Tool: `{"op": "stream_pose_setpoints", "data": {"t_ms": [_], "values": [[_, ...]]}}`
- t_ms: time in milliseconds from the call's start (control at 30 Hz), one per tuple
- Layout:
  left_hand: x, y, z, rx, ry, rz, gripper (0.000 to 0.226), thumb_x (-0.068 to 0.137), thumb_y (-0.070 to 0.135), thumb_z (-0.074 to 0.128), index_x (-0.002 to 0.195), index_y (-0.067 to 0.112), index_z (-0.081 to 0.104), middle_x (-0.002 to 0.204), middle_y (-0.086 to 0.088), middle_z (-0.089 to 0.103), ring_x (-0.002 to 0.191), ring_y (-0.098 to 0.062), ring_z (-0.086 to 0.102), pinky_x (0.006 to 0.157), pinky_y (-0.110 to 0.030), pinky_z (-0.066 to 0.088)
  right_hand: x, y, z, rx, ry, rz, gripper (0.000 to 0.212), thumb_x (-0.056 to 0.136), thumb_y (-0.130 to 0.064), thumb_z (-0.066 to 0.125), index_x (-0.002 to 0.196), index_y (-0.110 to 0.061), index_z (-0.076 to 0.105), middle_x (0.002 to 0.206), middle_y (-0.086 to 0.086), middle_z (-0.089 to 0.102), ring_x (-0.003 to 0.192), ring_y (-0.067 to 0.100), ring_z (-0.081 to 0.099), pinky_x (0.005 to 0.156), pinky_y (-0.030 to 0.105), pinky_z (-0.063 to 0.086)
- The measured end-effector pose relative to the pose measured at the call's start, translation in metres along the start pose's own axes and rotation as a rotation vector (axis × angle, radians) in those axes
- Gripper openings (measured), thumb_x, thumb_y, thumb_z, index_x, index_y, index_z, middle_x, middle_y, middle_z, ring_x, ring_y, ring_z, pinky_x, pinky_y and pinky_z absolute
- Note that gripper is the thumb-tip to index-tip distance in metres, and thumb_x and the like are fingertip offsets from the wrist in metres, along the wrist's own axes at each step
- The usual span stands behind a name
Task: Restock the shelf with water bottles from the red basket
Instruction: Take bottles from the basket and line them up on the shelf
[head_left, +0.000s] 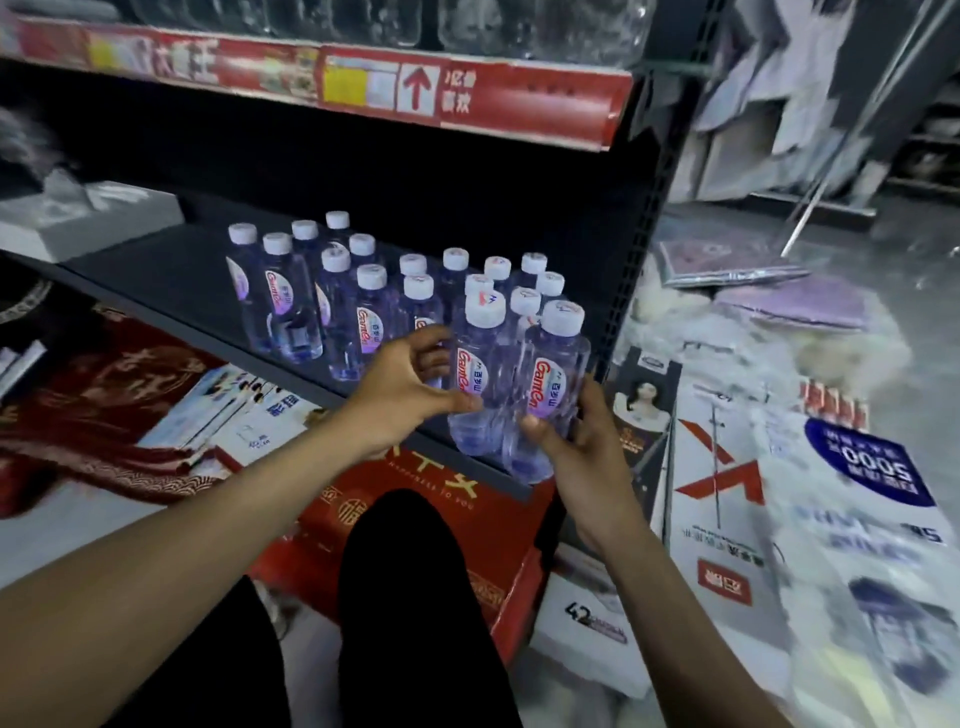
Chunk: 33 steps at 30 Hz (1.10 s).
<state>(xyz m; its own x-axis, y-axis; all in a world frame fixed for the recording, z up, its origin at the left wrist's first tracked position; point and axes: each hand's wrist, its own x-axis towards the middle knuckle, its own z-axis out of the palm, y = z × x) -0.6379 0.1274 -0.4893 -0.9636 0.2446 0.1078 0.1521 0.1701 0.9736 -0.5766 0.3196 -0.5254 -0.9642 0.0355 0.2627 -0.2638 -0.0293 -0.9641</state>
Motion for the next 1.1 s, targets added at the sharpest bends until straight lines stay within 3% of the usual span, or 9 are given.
{"op": "stream_pose_setpoints", "data": {"t_ms": [100, 200, 367, 467, 633, 833, 933, 1000, 1100], "values": [[0.008, -0.009, 0.003, 0.019, 0.007, -0.015, 0.067, 0.066, -0.002, 0.082, 0.119, 0.026, 0.053, 0.104, 0.019, 0.058, 0.1, 0.005, 0.056, 0.098, -0.027, 0.048, 0.004, 0.009, -0.002, 0.007, 0.01, 0.009, 0.058, 0.093, -0.007, 0.062, 0.144, -0.022, 0.039, 0.141, 0.0, 0.052, 0.127, 0.017, 0.054, 0.104, 0.037, 0.047], [0.011, -0.021, 0.006, 0.022, 0.029, 0.0, 0.058, 0.063, -0.006, 0.084, 0.104, 0.028, 0.06, 0.105, 0.013, 0.068, 0.099, 0.006, 0.063, 0.086, -0.019, 0.052, 0.008, 0.014, -0.004, 0.003, 0.002, 0.016, 0.058, 0.09, -0.005, 0.065, 0.141, -0.023, 0.042, 0.135, -0.002, 0.058, 0.123, 0.016, 0.058, 0.101, 0.035, 0.049], [0.014, -0.043, 0.011, 0.013, 0.105, -0.001, 0.064, 0.063, -0.004, 0.086, 0.12, 0.011, 0.062, 0.118, 0.0, 0.068, 0.117, -0.014, 0.06, 0.102, -0.03, 0.048, 0.004, 0.024, -0.007, -0.007, 0.003, 0.036, 0.064, 0.09, -0.003, 0.065, 0.145, -0.02, 0.038, 0.14, -0.003, 0.054, 0.123, 0.009, 0.056, 0.089, 0.013, 0.049], [0.015, -0.051, 0.014, 0.011, 0.152, -0.019, 0.073, 0.063, 0.002, 0.087, 0.13, 0.007, 0.057, 0.123, -0.001, 0.066, 0.119, -0.014, 0.058, 0.106, -0.036, 0.046, 0.004, 0.031, -0.007, 0.005, 0.026, 0.04, 0.063, 0.09, 0.0, 0.063, 0.144, -0.021, 0.038, 0.138, -0.002, 0.055, 0.121, 0.008, 0.057, 0.089, 0.014, 0.049], [0.019, -0.056, 0.016, -0.011, 0.172, -0.023, 0.072, 0.064, 0.001, 0.086, 0.129, 0.009, 0.058, 0.121, 0.001, 0.067, 0.118, -0.013, 0.059, 0.104, -0.039, 0.049, 0.008, 0.041, -0.006, -0.039, 0.058, 0.049, 0.064, 0.089, -0.004, 0.065, 0.143, -0.025, 0.038, 0.136, -0.005, 0.057, 0.122, 0.007, 0.057, 0.097, 0.021, 0.049], [0.028, -0.055, 0.019, -0.036, 0.193, -0.012, 0.074, 0.069, -0.005, 0.081, 0.136, 0.007, 0.051, 0.101, 0.025, 0.055, 0.095, 0.015, 0.051, 0.083, -0.009, 0.044, 0.02, 0.052, -0.004, -0.098, 0.076, 0.062, 0.065, 0.09, -0.009, 0.066, 0.144, -0.029, 0.036, 0.138, -0.008, 0.054, 0.126, 0.01, 0.054, 0.106, 0.039, 0.043], [0.033, -0.057, 0.018, -0.019, 0.21, -0.013, 0.076, 0.069, -0.004, 0.081, 0.137, 0.007, 0.05, 0.103, 0.025, 0.054, 0.099, 0.012, 0.052, 0.088, -0.012, 0.046, 0.026, 0.056, -0.005, -0.129, 0.07, 0.079, 0.068, 0.09, -0.013, 0.067, 0.146, -0.031, 0.033, 0.145, -0.006, 0.048, 0.133, 0.014, 0.047, 0.111, 0.047, 0.039], [0.036, -0.057, 0.019, -0.009, 0.209, -0.008, 0.076, 0.07, -0.004, 0.081, 0.138, 0.007, 0.049, 0.106, 0.023, 0.054, 0.107, 0.002, 0.055, 0.091, -0.013, 0.047, 0.03, 0.056, -0.004, -0.13, 0.075, 0.096, 0.07, 0.091, -0.012, 0.066, 0.148, -0.03, 0.031, 0.147, -0.005, 0.046, 0.135, 0.015, 0.045, 0.111, 0.046, 0.039], [0.037, -0.056, 0.021, 0.007, 0.197, 0.021, 0.072, 0.073, -0.004, 0.079, 0.137, 0.011, 0.049, 0.109, 0.018, 0.054, 0.108, 0.001, 0.052, 0.075, 0.0, 0.044, 0.034, 0.057, -0.003, -0.15, 0.084, 0.111, 0.072, 0.092, -0.014, 0.065, 0.15, -0.032, 0.027, 0.15, -0.004, 0.042, 0.137, 0.017, 0.042, 0.112, 0.044, 0.039]]}}
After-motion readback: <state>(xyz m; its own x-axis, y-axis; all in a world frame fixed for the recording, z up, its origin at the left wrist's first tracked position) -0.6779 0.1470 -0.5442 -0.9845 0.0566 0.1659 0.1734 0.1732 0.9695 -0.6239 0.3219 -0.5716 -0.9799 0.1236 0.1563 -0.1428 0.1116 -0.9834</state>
